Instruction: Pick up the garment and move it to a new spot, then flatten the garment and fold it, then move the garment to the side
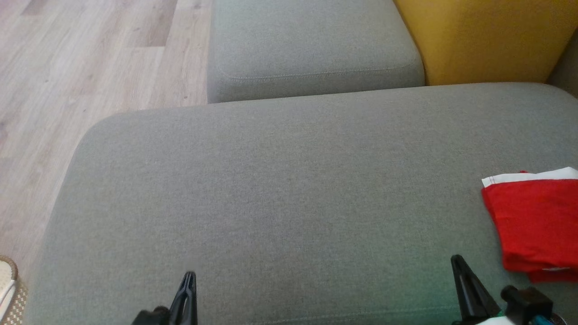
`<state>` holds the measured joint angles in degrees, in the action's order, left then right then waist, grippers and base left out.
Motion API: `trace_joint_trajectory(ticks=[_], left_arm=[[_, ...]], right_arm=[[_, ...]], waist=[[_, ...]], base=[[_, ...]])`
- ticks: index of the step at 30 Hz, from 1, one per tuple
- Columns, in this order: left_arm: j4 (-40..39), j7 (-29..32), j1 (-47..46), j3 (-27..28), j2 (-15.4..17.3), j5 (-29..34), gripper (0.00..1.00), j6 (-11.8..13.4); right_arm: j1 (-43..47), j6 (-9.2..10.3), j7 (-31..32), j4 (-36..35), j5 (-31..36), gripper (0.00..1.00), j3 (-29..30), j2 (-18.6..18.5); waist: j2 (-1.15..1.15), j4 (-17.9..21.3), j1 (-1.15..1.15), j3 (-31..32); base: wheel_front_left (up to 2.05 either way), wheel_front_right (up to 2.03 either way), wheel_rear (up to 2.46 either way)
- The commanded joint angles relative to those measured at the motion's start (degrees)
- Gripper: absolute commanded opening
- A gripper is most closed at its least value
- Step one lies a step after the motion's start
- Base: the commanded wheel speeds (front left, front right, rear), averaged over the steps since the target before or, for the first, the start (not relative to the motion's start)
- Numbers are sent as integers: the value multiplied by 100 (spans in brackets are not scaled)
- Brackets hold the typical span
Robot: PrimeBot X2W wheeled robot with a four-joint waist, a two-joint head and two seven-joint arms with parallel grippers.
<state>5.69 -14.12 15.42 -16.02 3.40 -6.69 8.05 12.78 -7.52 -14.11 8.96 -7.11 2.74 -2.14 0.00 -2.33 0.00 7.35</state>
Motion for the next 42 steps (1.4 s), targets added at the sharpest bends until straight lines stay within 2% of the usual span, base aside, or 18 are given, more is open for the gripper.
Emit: trace_joint_trajectory(ticks=[1, 42], left_arm=[[-207, 22, -181, 36, 7, -163, 0, -16], [187, 569, -863, 601, 124, -3147, 0, -551]], right_arm=[[-157, 1, 21, -175, -184, 0, 2, -6], [-741, 2, 674, 56, -3025, 0, 87, -63]], waist=[[0, 3, 0, -12], [0, 80, 0, -260]], base=[[0, 0, 0], [0, 0, 0]])
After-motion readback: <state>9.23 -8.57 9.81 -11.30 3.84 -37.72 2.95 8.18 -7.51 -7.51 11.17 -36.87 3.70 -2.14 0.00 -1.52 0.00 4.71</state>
